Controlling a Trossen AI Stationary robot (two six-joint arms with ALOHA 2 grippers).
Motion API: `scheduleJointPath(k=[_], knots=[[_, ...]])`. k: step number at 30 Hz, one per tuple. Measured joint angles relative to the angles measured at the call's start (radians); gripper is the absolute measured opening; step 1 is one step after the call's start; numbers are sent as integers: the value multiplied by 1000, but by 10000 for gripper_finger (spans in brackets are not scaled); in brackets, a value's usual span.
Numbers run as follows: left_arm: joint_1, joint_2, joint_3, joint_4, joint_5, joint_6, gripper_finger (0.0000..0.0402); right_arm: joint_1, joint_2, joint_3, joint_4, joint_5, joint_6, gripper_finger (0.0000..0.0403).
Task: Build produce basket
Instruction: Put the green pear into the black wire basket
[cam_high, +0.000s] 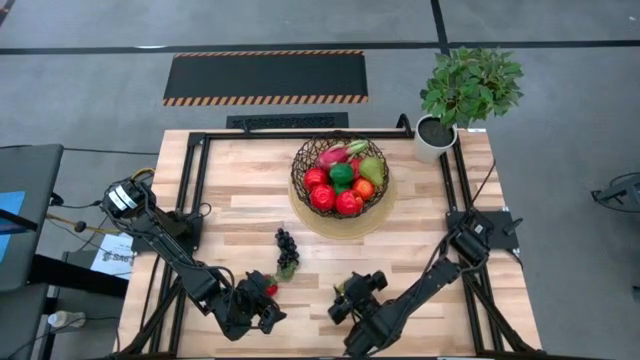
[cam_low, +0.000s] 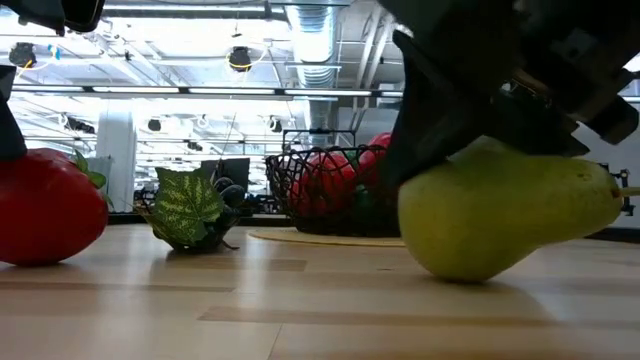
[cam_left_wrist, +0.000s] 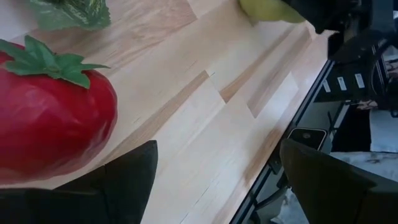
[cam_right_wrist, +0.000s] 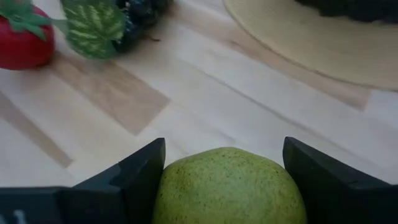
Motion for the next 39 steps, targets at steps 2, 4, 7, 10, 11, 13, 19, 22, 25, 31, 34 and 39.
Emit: scheduleJointPath(k=[2,4,7,10,11,13,19,22,25,31,34,39], knots=[[0,0,0,-3,0,0,324,-6,-23,-3,-28,6,-18,296],[0,0,0,-5,-1,0,324,-17,-49,-8,-81,6,-37,300],[0,0,0,-5,-3,0,324,-37,-110,-7,-117,42,-66,302],[0,0,0,-5,-8,0,324,-59,-178,-5,-126,98,-136,302],[0,0,0,-5,-10,0,324,-68,-198,-5,-115,110,-163,302],[0,0,0,-4,-10,-1,324,-89,-248,-6,-110,124,-221,302],[0,0,0,8,-9,-11,324,-200,-410,-3,-76,163,-413,304],[0,-2,0,16,-5,-19,324,-281,-477,-3,-3,178,-536,305],[0,-2,0,40,6,-11,324,-374,-512,-1,112,167,-683,305],[-1,-22,-1,49,18,-5,324,-558,-517,-2,333,86,-880,306],[-4,-62,-1,43,1,21,324,-637,-482,2,424,63,-907,306],[-13,-172,0,-26,-51,85,324,-746,-426,1,524,-45,-940,306]])
